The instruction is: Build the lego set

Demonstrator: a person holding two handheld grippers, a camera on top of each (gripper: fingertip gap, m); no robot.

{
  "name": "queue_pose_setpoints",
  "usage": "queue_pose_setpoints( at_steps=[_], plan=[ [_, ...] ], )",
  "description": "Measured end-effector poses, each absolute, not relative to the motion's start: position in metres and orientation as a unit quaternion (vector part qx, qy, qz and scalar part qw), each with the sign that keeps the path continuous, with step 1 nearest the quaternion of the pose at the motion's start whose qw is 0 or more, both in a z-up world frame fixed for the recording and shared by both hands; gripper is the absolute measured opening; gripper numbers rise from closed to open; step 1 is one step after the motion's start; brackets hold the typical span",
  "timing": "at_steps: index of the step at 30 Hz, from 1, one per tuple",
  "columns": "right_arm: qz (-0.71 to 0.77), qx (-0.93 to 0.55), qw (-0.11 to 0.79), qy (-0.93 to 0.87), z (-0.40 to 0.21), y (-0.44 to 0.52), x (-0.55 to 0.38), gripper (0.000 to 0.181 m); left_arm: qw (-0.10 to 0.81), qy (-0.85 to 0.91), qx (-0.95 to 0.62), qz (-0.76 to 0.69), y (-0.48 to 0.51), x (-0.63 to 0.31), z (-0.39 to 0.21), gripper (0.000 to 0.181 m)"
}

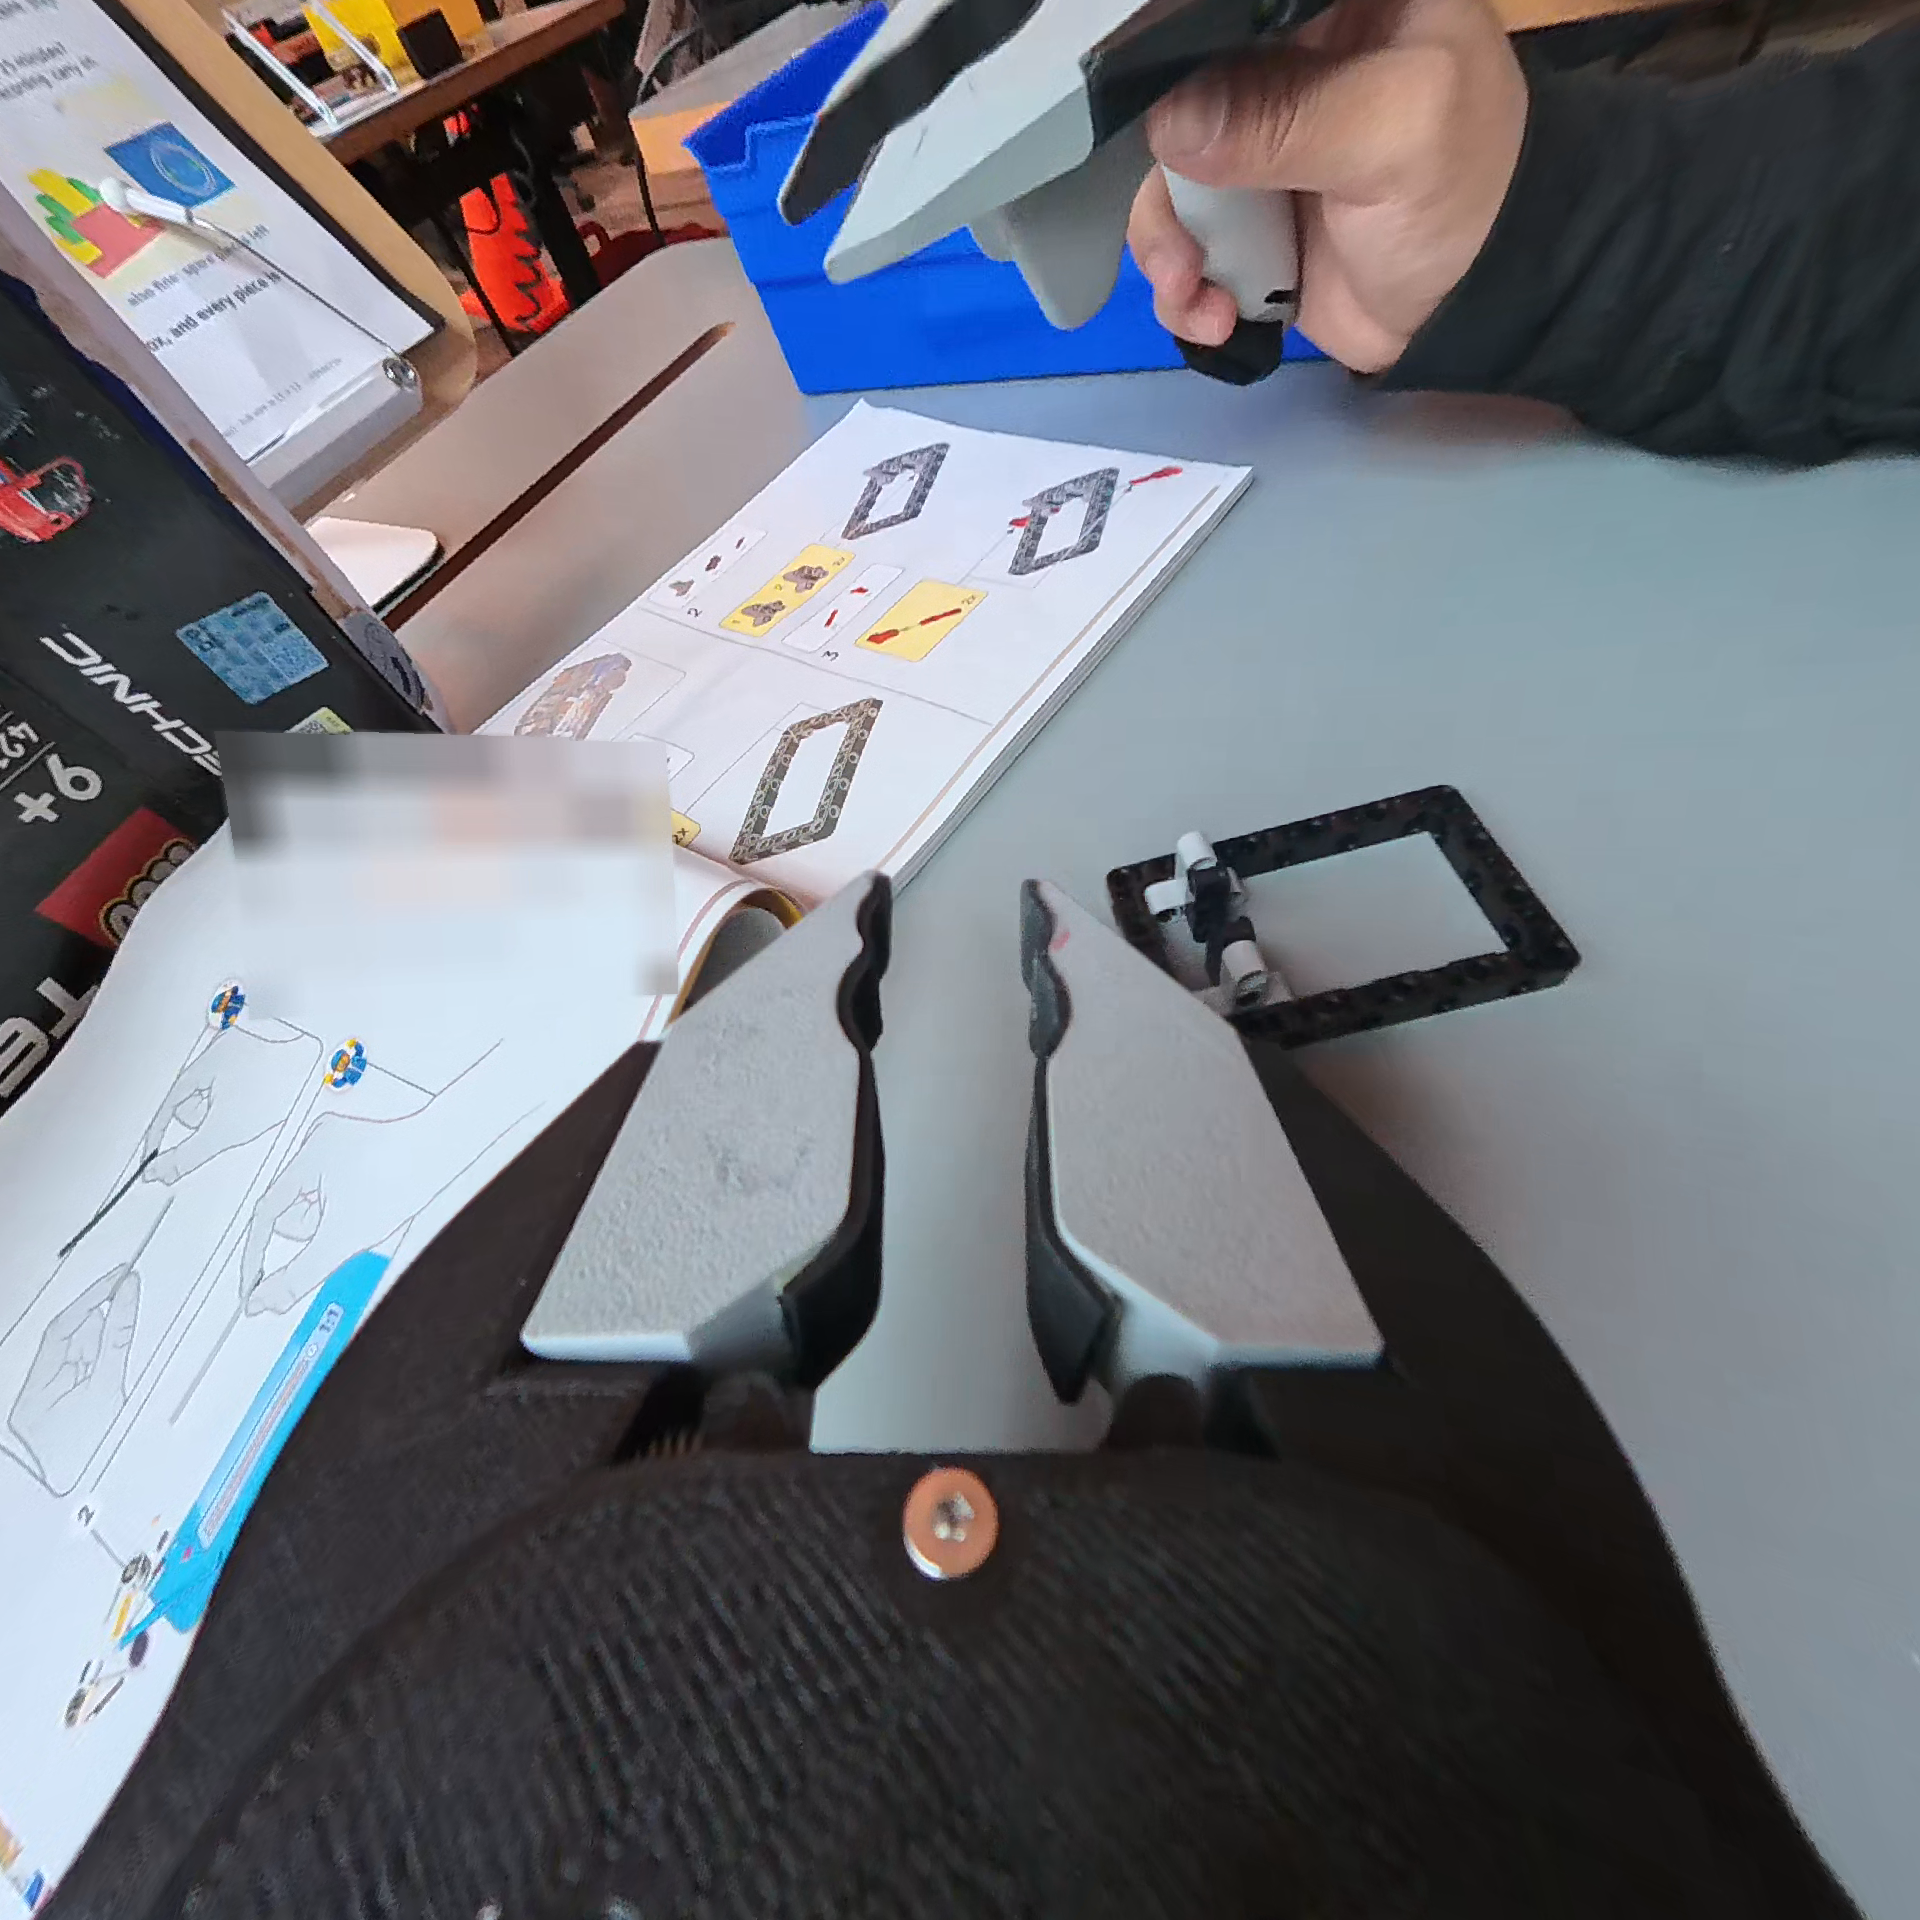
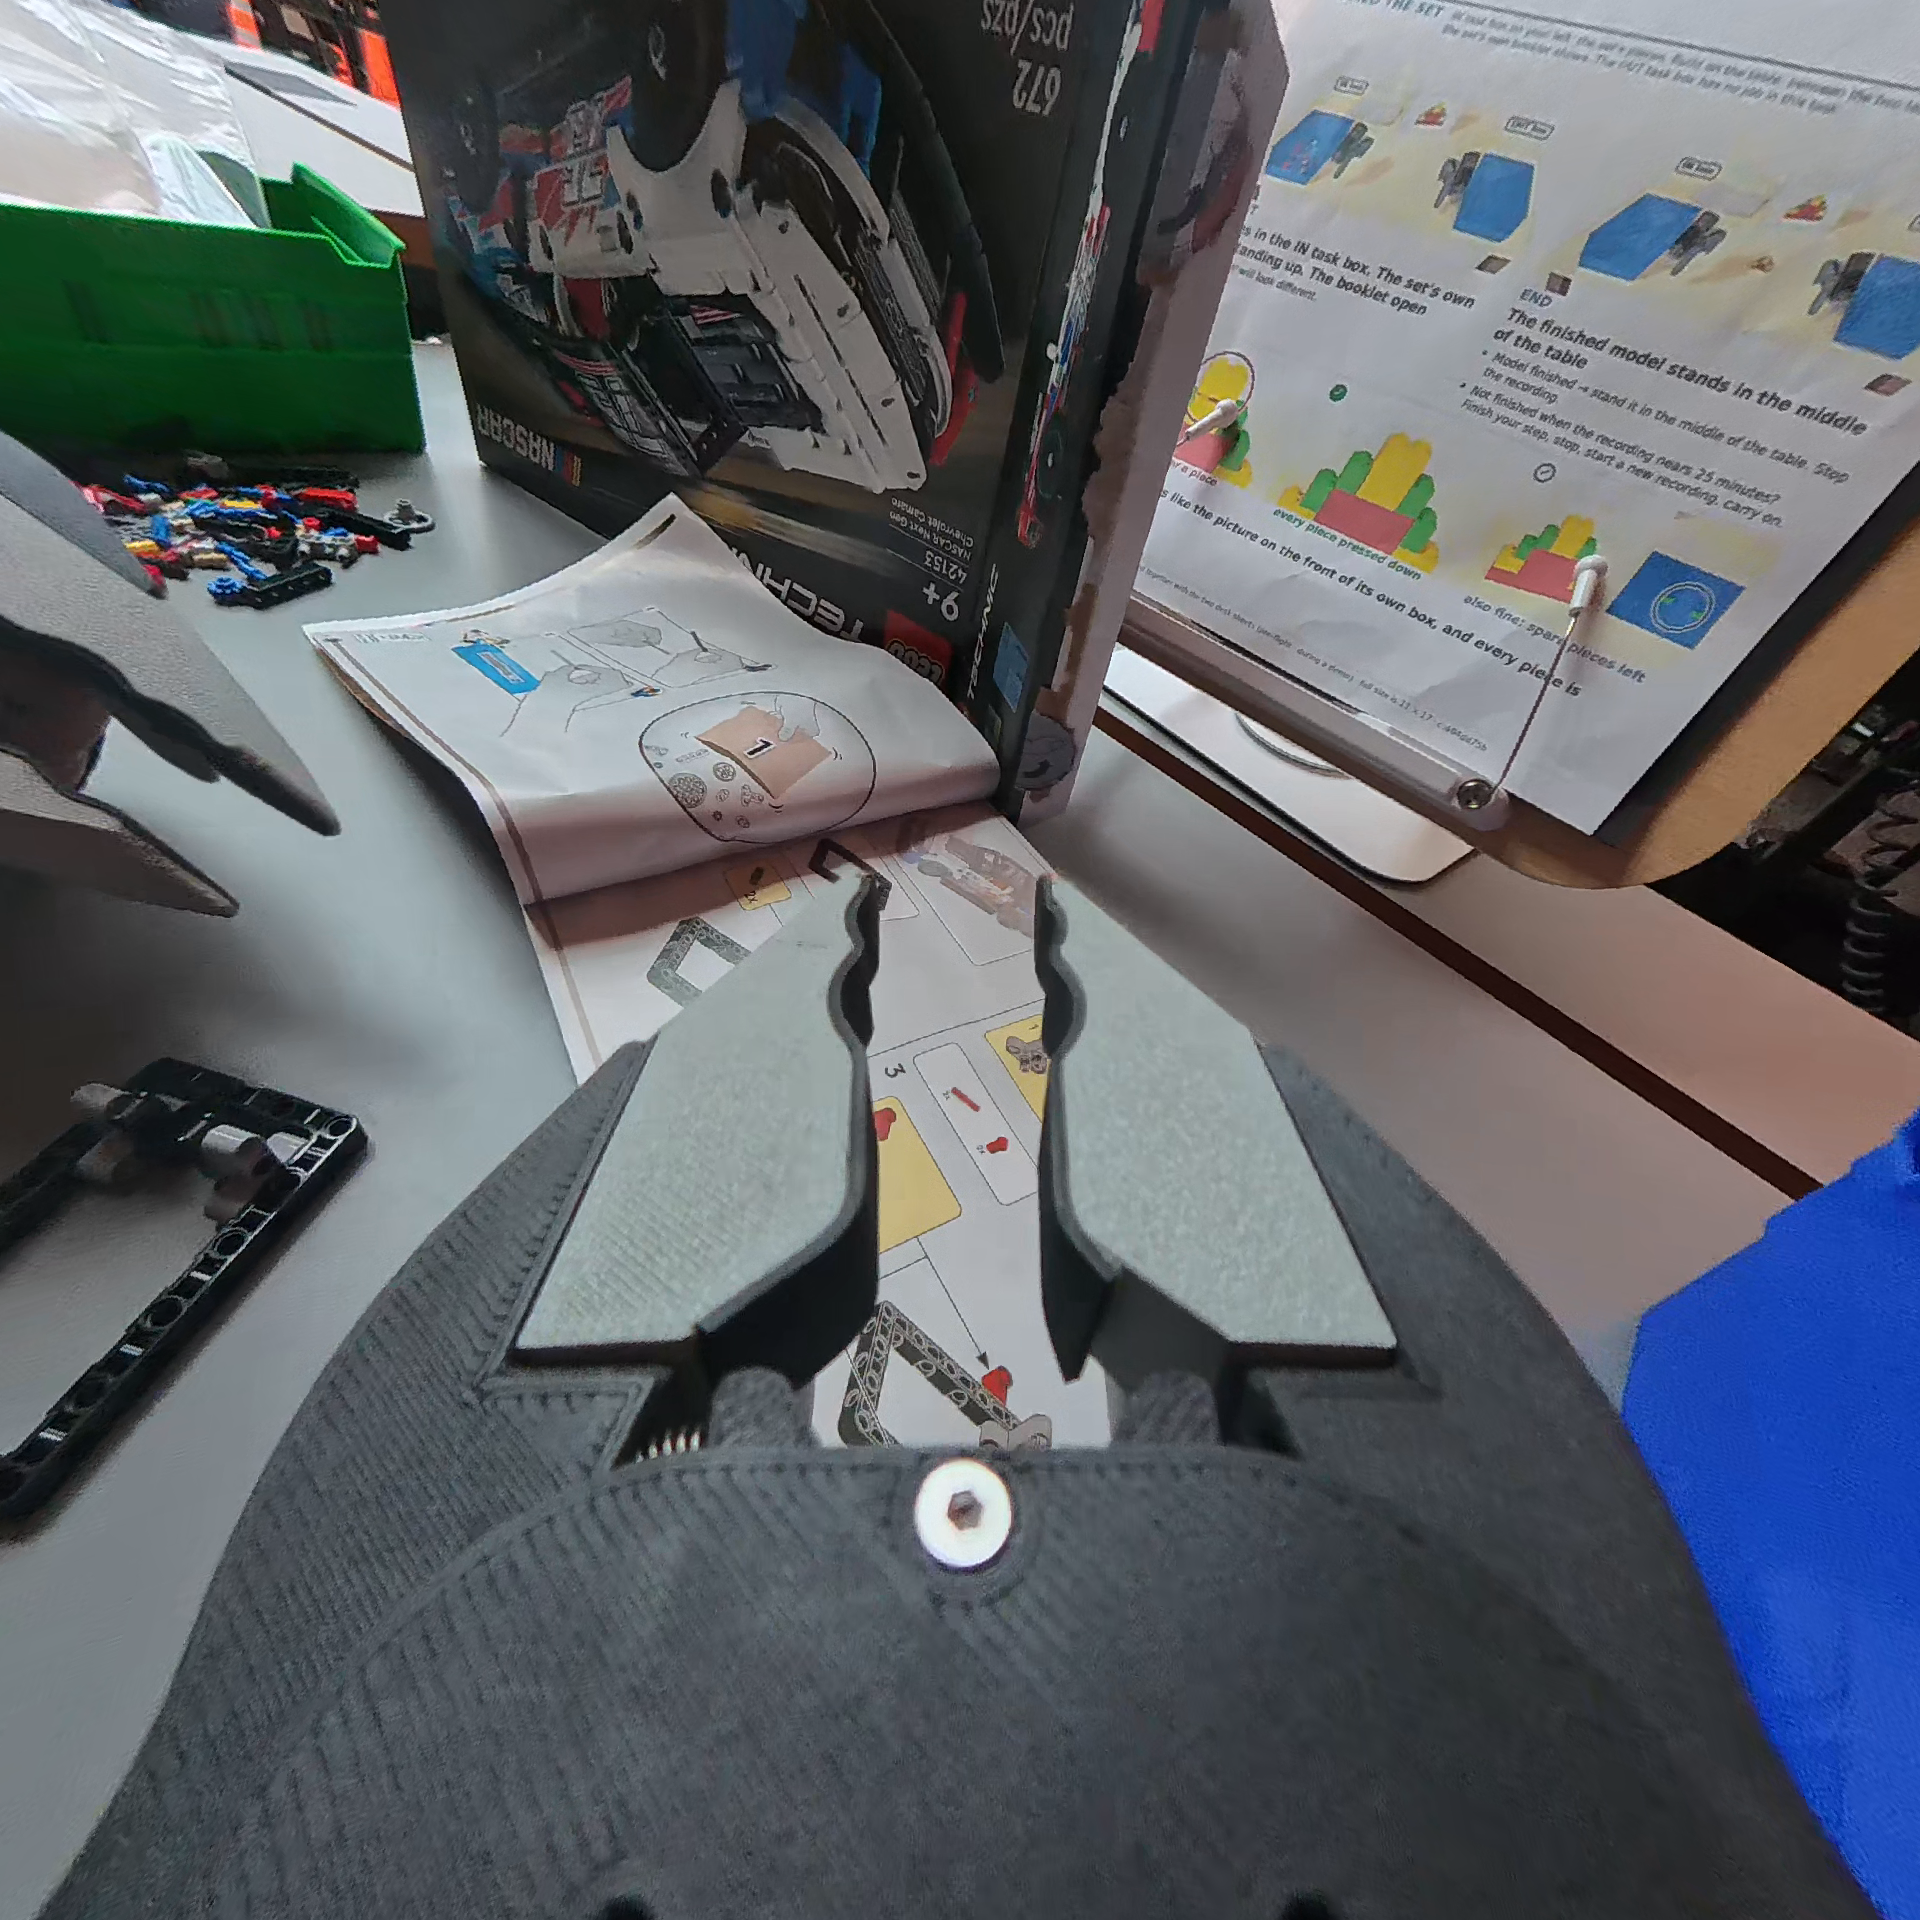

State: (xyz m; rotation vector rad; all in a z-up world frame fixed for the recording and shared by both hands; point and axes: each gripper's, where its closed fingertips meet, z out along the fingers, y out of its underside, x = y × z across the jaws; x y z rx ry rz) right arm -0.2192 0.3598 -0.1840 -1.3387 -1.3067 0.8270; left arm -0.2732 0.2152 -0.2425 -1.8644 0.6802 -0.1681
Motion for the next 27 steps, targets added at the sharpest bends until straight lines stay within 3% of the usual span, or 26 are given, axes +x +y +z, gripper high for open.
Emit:
queue_pose_setpoints(
  at_steps=[11, 27],
  plan=[
    [0.37, -0.562, 0.521, -0.525, -0.186, 0.365, -0.22, 0.026, 0.526, 0.285, -0.8, -0.046, 0.216, -0.281, -0.25, 0.0],
    [0.354, -0.557, 0.497, -0.564, -0.199, 0.352, -0.227, 0.006, 0.529, 0.278, -0.801, -0.03, 0.22, -0.288, -0.25, 0.0]
  ],
)
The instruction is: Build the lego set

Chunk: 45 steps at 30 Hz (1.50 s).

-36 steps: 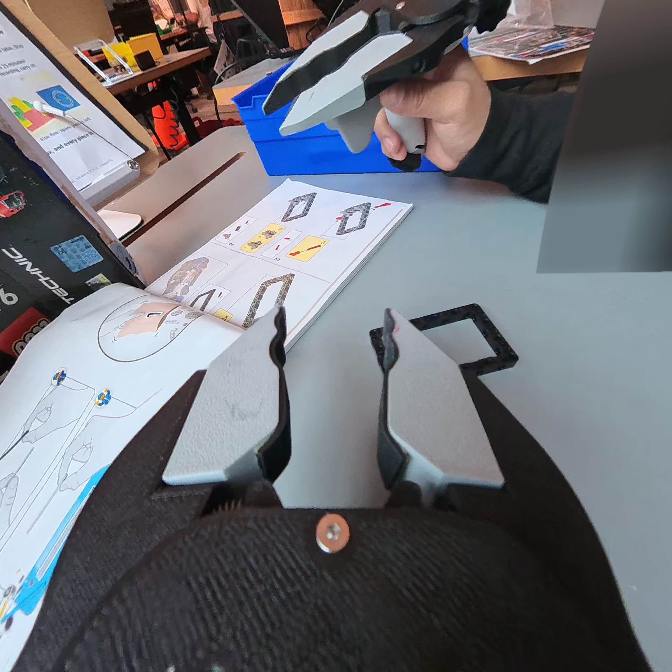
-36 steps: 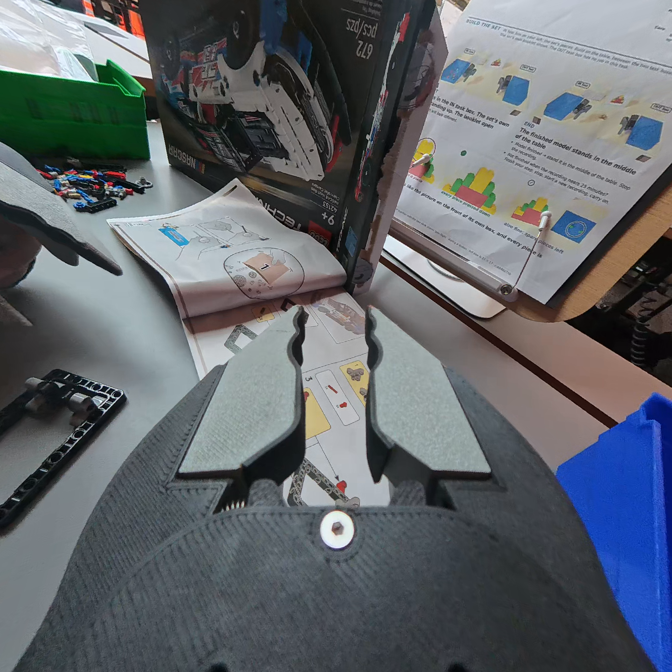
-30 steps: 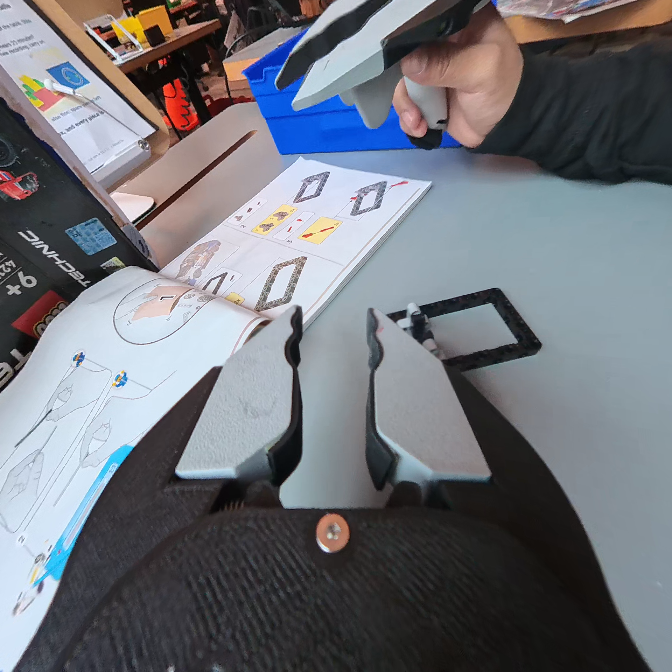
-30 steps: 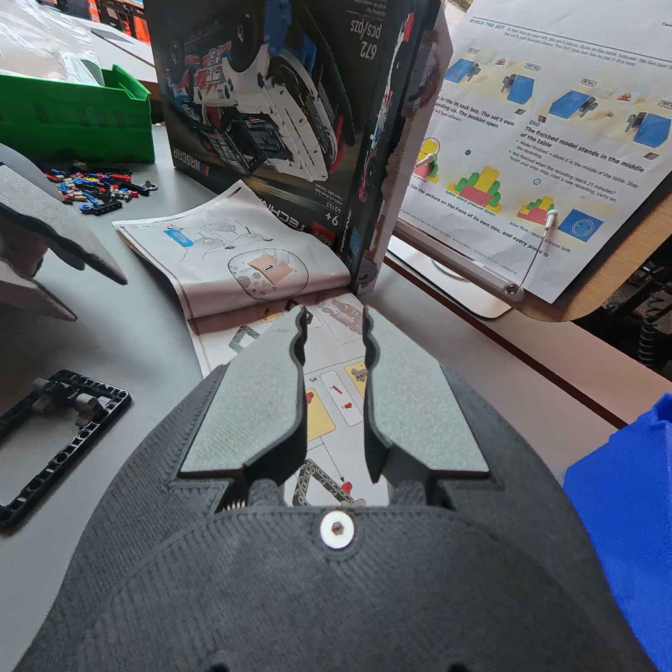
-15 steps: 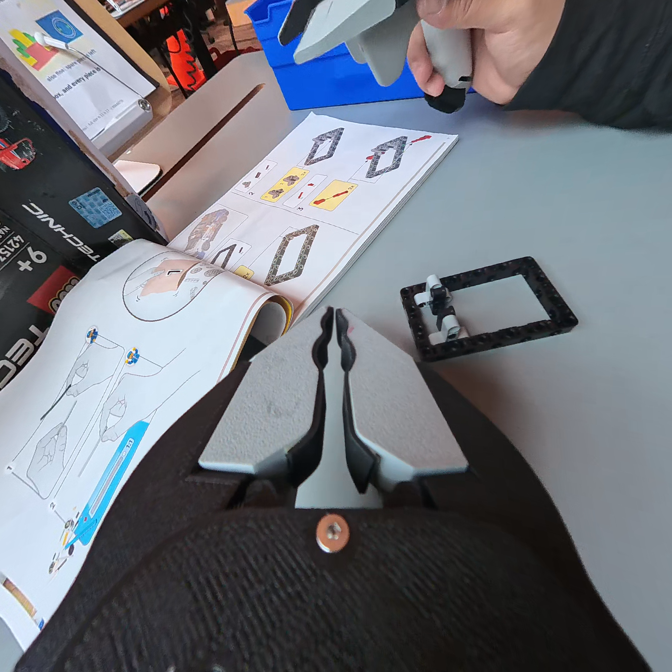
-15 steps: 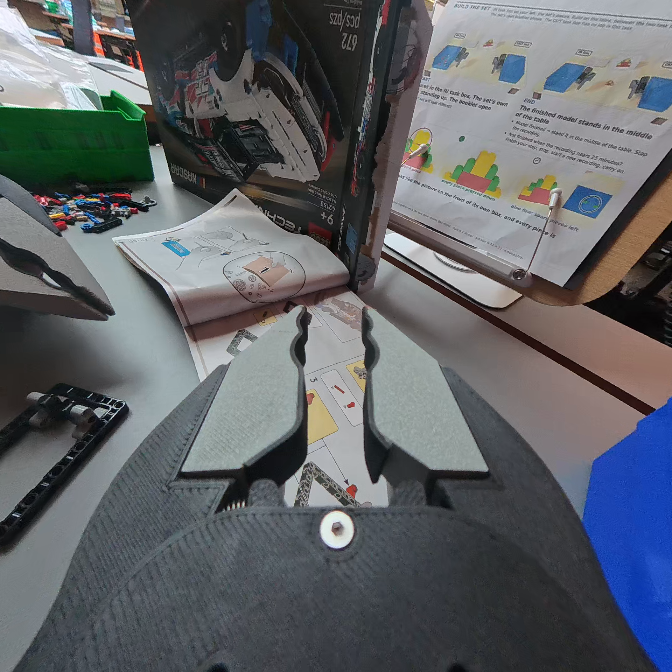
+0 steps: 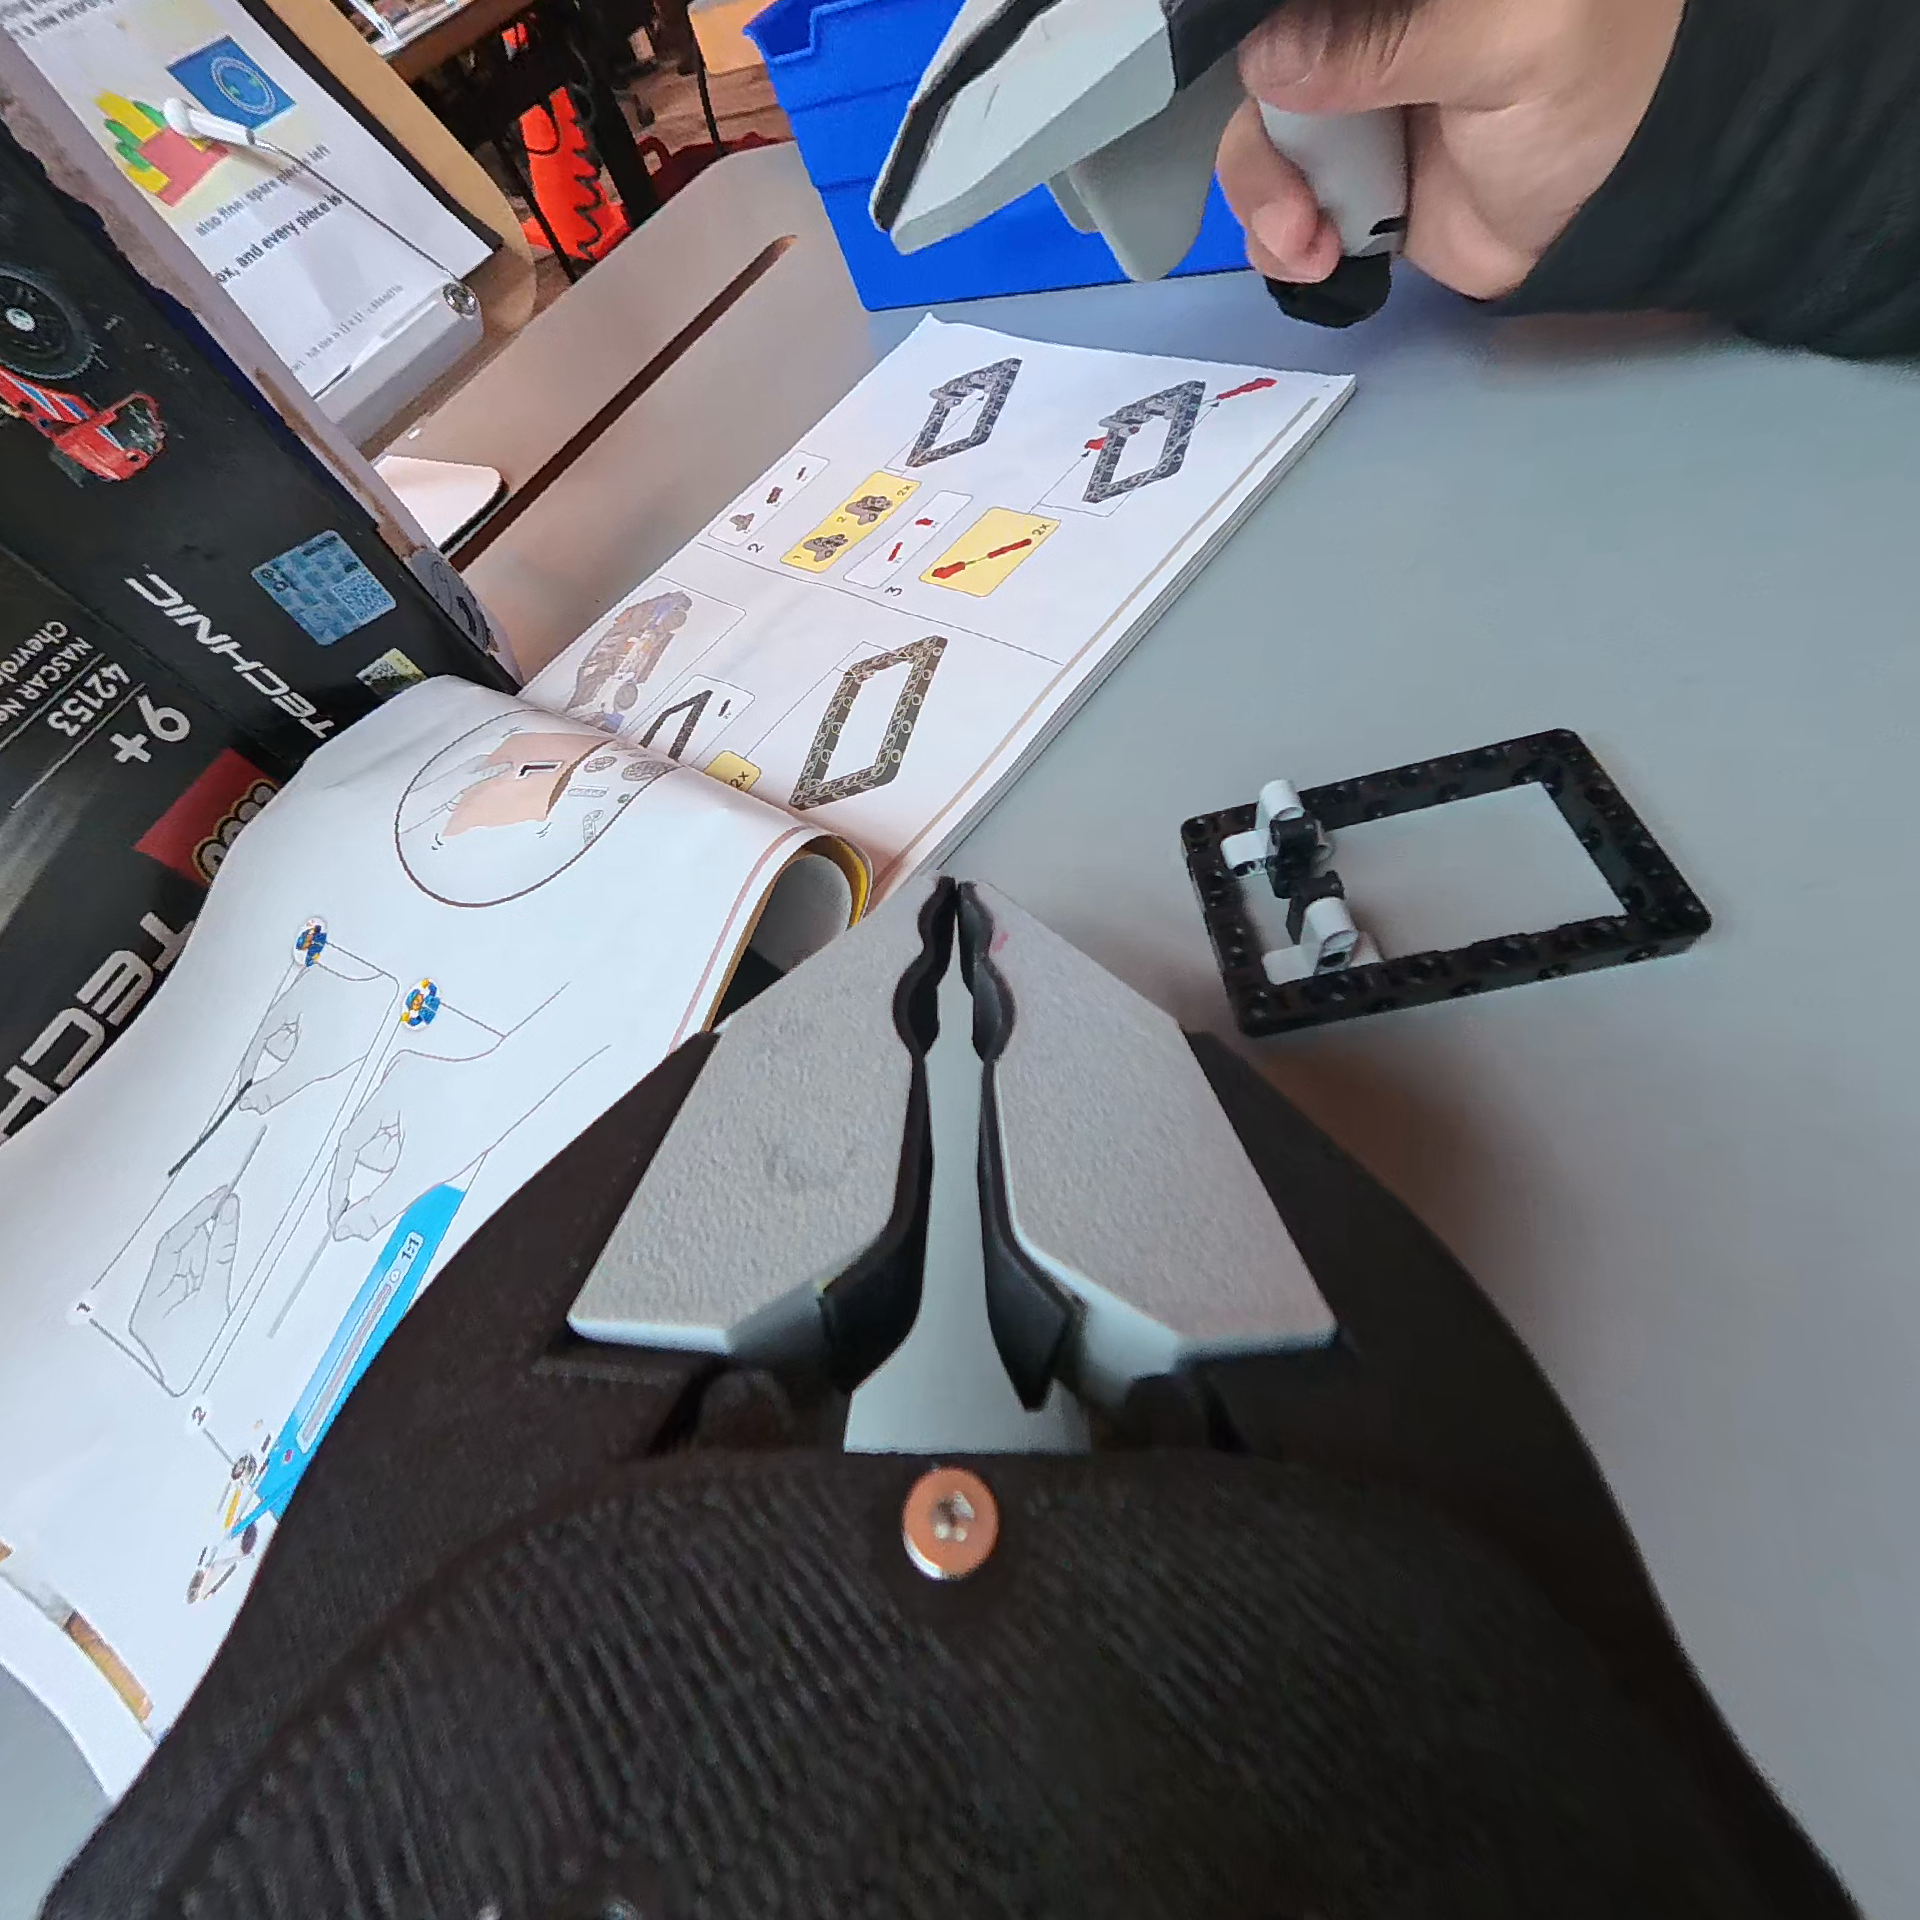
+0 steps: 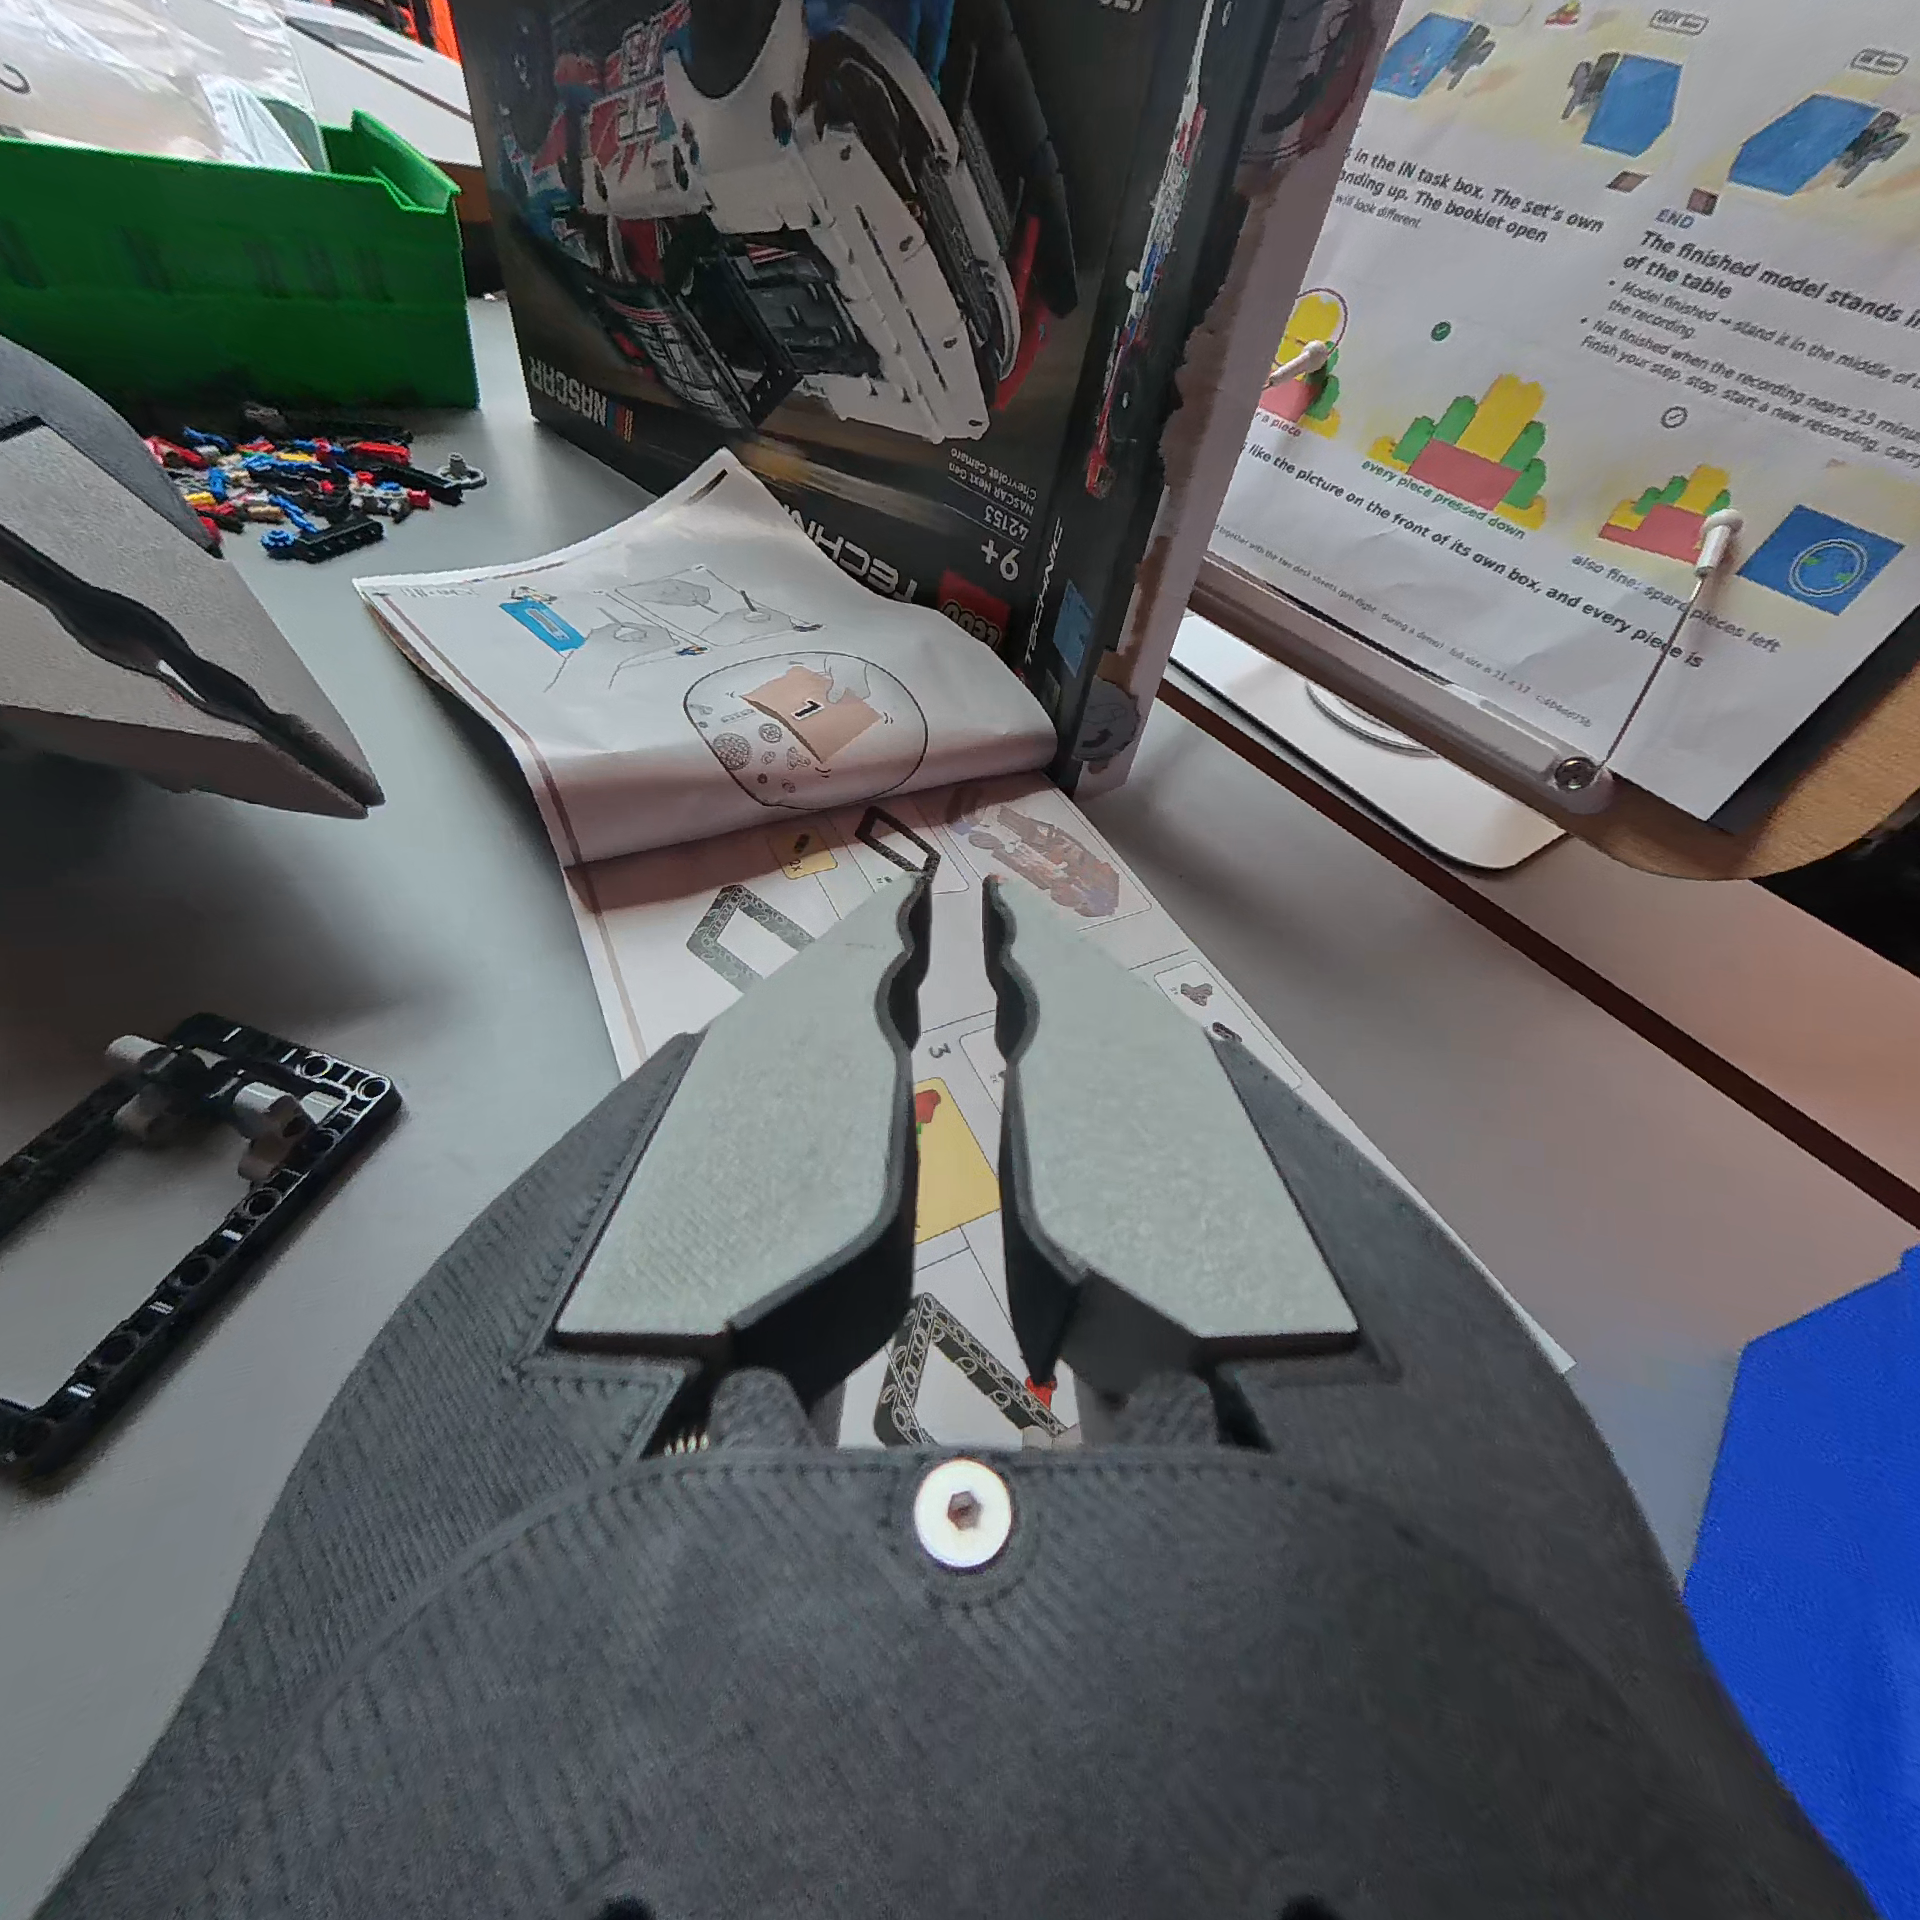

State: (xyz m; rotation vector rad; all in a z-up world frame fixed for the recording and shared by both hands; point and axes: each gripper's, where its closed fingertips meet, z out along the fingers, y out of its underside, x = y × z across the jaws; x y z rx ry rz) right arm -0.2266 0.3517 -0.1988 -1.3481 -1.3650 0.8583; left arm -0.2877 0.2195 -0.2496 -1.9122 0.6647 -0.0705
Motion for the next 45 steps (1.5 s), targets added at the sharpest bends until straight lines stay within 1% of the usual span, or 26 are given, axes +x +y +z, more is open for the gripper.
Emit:
queue_pose_setpoints(
  at_steps=[13, 16, 18, 20, 22, 26, 28, 37, 39, 42, 45],
  plan=[
    [0.355, -0.554, 0.479, -0.581, -0.207, 0.343, -0.232, 0.0, 0.53, 0.272, -0.803, -0.031, 0.22, -0.29, -0.249, 0.0],
    [0.352, -0.552, 0.474, -0.589, -0.21, 0.34, -0.234, 0.001, 0.528, 0.276, -0.803, -0.028, 0.22, -0.29, -0.25, 0.0],
    [0.348, -0.55, 0.478, -0.59, -0.21, 0.339, -0.234, 0.006, 0.528, 0.276, -0.803, -0.026, 0.22, -0.29, -0.25, 0.0],
    [0.344, -0.55, 0.478, -0.592, -0.211, 0.338, -0.235, 0.018, 0.528, 0.274, -0.804, -0.026, 0.22, -0.291, -0.25, 0.0],
    [0.342, -0.553, 0.472, -0.595, -0.214, 0.338, -0.236, 0.022, 0.53, 0.27, -0.803, -0.028, 0.22, -0.292, -0.249, 0.0],
    [0.353, -0.554, 0.467, -0.591, -0.215, 0.337, -0.239, 0.045, 0.53, 0.263, -0.805, -0.043, 0.219, -0.291, -0.248, 0.0],
    [0.359, -0.558, 0.463, -0.588, -0.216, 0.337, -0.24, 0.047, 0.53, 0.263, -0.805, -0.044, 0.219, -0.292, -0.248, 0.0],
    [0.349, -0.561, 0.482, -0.575, -0.208, 0.346, -0.234, 0.042, 0.521, 0.274, -0.808, -0.022, 0.22, -0.292, -0.253, 0.0],
    [0.328, -0.569, 0.495, -0.568, -0.204, 0.356, -0.227, 0.039, 0.522, 0.272, -0.808, -0.022, 0.22, -0.293, -0.252, 0.0],
    [0.302, -0.59, 0.527, -0.533, -0.189, 0.378, -0.211, 0.03, 0.521, 0.272, -0.809, -0.023, 0.22, -0.293, -0.253, 0.0],
    [0.287, -0.611, 0.548, -0.494, -0.178, 0.398, -0.194, 0.027, 0.517, 0.273, -0.811, -0.022, 0.22, -0.293, -0.254, 0.0]
  ],
)
